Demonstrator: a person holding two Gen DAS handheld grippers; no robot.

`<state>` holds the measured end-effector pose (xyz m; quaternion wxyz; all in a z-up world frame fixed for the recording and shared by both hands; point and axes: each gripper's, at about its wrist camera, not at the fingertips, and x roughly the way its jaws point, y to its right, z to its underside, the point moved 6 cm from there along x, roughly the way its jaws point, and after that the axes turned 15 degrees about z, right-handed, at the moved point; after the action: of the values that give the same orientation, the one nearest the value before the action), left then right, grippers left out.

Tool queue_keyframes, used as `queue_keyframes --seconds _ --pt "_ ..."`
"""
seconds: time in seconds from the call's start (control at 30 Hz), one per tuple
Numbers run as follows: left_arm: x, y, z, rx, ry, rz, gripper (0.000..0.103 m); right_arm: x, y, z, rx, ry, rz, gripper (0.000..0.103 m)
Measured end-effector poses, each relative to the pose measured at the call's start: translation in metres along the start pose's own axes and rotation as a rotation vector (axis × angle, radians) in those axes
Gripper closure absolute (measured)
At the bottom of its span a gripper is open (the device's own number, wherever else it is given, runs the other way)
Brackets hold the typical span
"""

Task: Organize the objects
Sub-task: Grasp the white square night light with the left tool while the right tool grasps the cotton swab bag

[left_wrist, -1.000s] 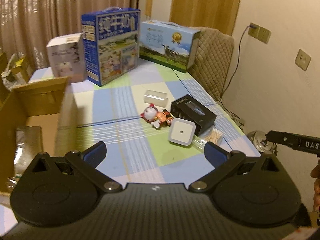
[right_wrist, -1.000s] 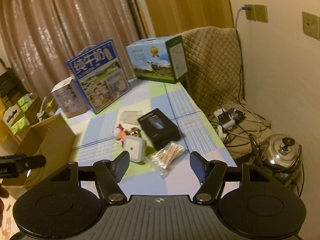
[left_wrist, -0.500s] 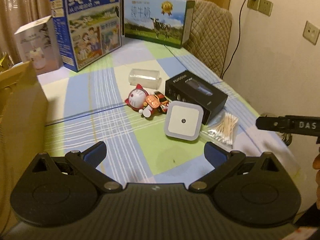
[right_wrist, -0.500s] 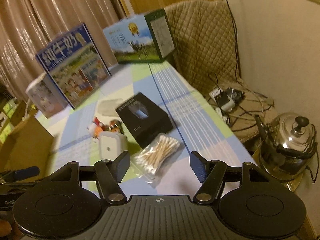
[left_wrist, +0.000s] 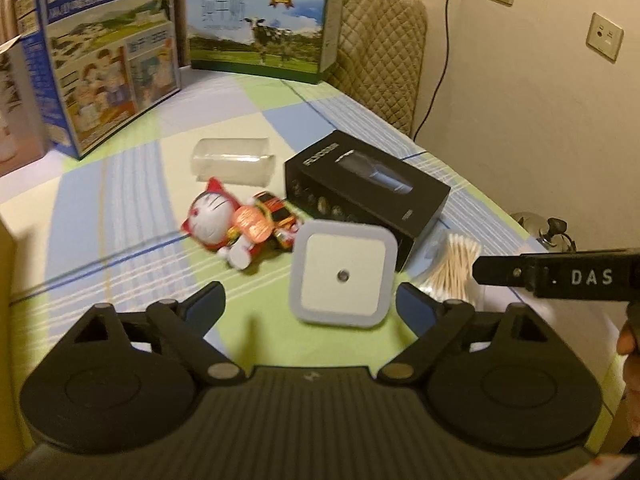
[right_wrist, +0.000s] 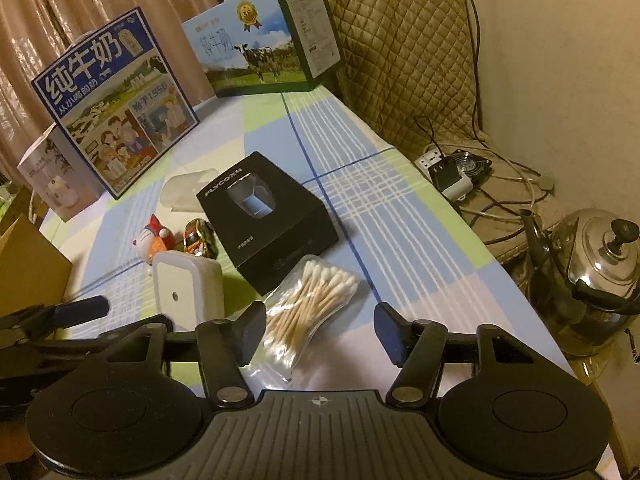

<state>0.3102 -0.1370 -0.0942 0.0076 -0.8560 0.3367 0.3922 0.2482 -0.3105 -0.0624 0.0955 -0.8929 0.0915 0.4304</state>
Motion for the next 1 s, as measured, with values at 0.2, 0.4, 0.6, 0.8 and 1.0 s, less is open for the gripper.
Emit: queue_keyframes --seconds 0.2,0.4,0.6,0.8,1.0 --pt "0.023 0.007 -0.009 0.055 0.010 0.032 0.029 0.005 0.006 -0.003 0.027 -0.005 0.016 0.047" --pt "0.035 0.007 -0.007 0.080 -0.026 0.021 0.042 0.013 0.004 -0.004 0.031 -0.018 0.013 0.047" --pt "0.011 -0.004 -0.002 0.051 -0.038 -0.048 0.043 0.023 -0.010 -0.005 0.018 -0.046 -0.014 0.047" --pt "-0.007 -0.021 0.008 0.000 -0.036 -0.081 0.043 0.037 -0.027 -0.006 0.023 -0.067 -0.001 0.047" --pt "-0.009 -0.024 0.015 -0.019 -0.040 -0.076 0.043 0.043 -0.049 -0.002 -0.108 -0.025 0.077 0.050"
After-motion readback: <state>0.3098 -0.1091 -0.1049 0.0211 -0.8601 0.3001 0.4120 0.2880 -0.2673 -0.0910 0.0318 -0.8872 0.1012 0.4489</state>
